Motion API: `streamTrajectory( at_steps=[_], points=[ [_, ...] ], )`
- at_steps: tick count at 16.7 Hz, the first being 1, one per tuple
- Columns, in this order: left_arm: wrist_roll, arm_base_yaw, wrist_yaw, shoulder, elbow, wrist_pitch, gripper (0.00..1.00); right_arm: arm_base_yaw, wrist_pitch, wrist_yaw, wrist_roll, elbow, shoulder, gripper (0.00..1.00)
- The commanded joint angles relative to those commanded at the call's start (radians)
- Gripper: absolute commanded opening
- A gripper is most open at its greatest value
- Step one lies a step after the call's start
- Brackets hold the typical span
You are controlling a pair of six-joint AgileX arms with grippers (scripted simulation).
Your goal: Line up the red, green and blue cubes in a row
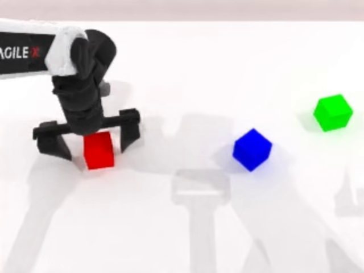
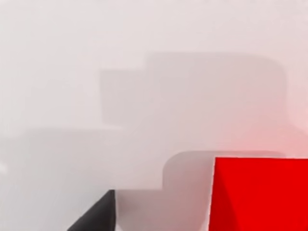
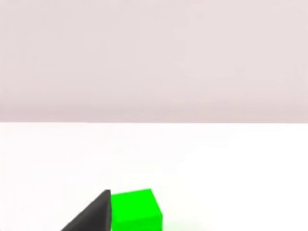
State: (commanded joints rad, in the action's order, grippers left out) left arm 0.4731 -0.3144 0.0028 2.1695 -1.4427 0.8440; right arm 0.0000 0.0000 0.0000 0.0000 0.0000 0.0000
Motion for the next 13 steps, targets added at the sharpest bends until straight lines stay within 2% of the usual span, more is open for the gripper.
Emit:
streamTrajectory(
  at_steps=[3, 13],
  points=[
    [0.000, 0.000, 0.000, 0.000, 0.000, 0.000, 1.00, 0.000, 0.000, 0.000, 0.000, 0.000, 0.000, 1.00],
    [0.000, 0.000, 0.000, 0.000, 0.000, 0.000, 0.25, 0.000, 0.000, 0.000, 0.000, 0.000, 0.000, 1.00]
  ],
)
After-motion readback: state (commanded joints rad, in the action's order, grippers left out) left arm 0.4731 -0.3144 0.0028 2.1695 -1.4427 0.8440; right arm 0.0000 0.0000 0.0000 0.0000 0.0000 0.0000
